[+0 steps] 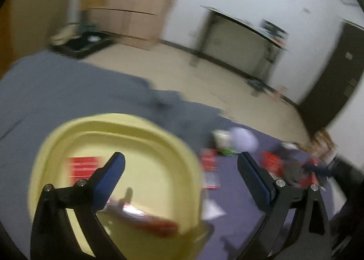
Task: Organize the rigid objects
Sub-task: 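Grasp the red lighter with left tool while right tool grasps a black foam disc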
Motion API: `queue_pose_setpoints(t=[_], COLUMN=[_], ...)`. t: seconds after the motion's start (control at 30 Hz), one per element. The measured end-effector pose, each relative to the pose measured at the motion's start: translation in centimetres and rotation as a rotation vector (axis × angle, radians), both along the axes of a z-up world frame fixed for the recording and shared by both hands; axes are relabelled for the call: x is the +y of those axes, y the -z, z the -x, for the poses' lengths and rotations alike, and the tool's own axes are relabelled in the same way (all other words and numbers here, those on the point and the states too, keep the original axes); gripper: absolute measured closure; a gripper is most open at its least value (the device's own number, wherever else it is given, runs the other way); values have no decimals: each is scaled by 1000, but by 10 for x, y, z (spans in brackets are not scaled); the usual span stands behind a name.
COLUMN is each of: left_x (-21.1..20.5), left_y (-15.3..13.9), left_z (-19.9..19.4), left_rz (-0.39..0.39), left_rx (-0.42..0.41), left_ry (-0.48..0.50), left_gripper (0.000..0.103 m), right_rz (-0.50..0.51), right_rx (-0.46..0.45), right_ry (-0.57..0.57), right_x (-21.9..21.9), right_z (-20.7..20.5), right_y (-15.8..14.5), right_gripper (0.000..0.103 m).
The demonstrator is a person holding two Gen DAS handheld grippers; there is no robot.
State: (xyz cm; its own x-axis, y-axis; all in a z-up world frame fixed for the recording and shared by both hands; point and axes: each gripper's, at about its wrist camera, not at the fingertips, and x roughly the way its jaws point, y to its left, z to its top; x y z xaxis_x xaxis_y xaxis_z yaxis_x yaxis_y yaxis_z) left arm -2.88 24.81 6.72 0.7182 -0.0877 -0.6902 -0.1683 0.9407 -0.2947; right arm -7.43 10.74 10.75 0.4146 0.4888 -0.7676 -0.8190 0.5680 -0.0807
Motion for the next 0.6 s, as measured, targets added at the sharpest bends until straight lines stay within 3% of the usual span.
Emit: queue_pose_setpoints(t=[0.07,0.13,0.2,0.3,0.43,0.47,0.5,0.6], left_x=[-40,-65,-92,-110,-99,-95,-89,-90], left_y=[6,16,39,59,76,80,83,85], left_z=[-19,-40,-56,-69,-80,-82,-76,-80], left_rz=[16,39,89,6,-10,-23,-34,-54], left_rx=[15,47,132,169,216,235,241,238], left_ry=[73,135,235,198,111,100,103,114], left_gripper=[4,4,6,8,9,16,22,23], right_rz=[-46,-84,-109,-117,-200,-208,-200,-146], right_rx=[-72,-104,-147,-194,-116,-86,-78,-52], right_ry=[173,328,491,711,821,813,810,827], right_x=[-59,-109,-166,-239,-281,-280,-279,-282], right_z=[-2,1,8,25,17,12,9,-9], right_y=[-22,-33,-36,-30,-3,9,15,38], right_gripper=[4,3,1,0,1,1,1,3])
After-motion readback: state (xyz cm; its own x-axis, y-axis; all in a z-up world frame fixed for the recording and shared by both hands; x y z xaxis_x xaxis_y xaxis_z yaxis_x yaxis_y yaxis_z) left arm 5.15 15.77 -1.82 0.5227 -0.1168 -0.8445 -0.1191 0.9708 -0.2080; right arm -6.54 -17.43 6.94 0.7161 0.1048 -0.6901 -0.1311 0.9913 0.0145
